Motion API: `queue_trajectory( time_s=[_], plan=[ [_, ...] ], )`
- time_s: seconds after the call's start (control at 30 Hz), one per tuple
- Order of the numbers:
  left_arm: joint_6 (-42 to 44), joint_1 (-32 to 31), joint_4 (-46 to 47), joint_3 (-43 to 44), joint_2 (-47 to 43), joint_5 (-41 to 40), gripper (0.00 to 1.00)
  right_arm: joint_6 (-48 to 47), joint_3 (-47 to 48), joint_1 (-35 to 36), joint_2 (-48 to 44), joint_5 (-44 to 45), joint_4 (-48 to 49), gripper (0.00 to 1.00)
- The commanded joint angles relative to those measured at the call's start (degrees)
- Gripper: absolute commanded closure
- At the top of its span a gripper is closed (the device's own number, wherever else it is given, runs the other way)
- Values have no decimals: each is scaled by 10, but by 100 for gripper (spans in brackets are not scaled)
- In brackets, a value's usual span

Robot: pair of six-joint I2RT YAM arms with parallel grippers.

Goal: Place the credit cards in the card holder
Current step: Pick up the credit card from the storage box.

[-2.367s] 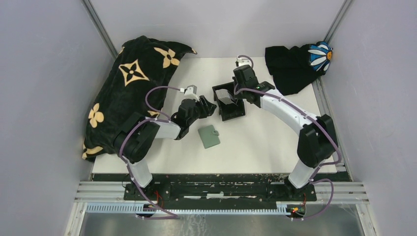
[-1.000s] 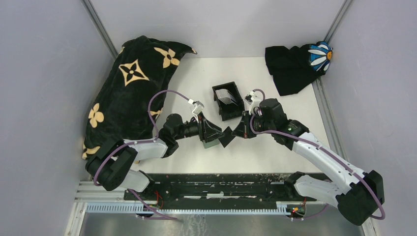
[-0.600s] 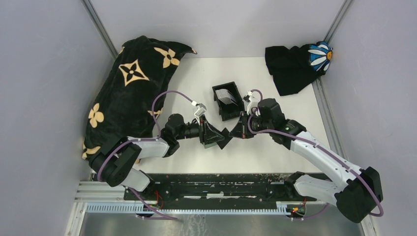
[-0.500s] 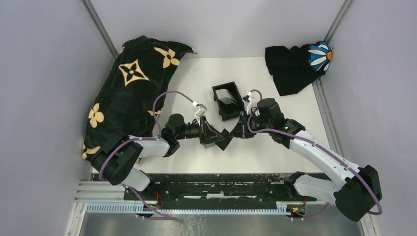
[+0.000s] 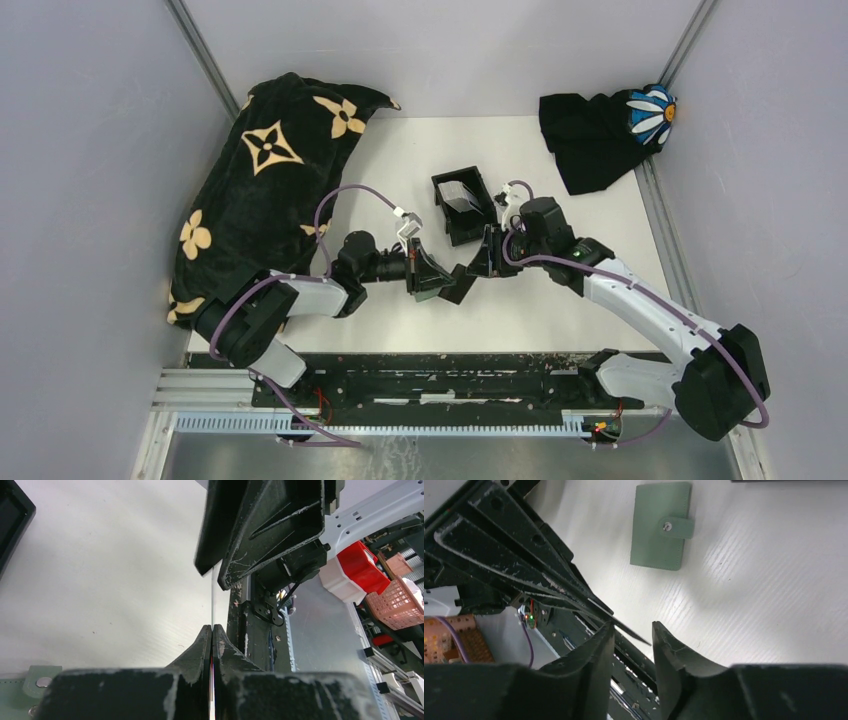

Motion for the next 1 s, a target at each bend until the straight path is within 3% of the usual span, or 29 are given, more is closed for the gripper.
queue_trajectory(
  time_s=[0.0,0.1,0.33,0.67,0.97],
  plan=[
    [-16,-2,31,19,-3,-39,97,-19,24,-2,-32,71,41,52],
    [-28,-2,23,14,-13,-103,97,-23,2,-2,-57,104,66,43],
    [-124,-4,76,-23,-18,-265,97,0,-62,-2,-66,129,160,42],
    [-259,-8,188,-42,36,-292,97,37,-116,-2,-8,93,301,42],
    [-304,-10,228,-39,63,-275,97,89,-123,-1,55,54,382,44]
  ],
)
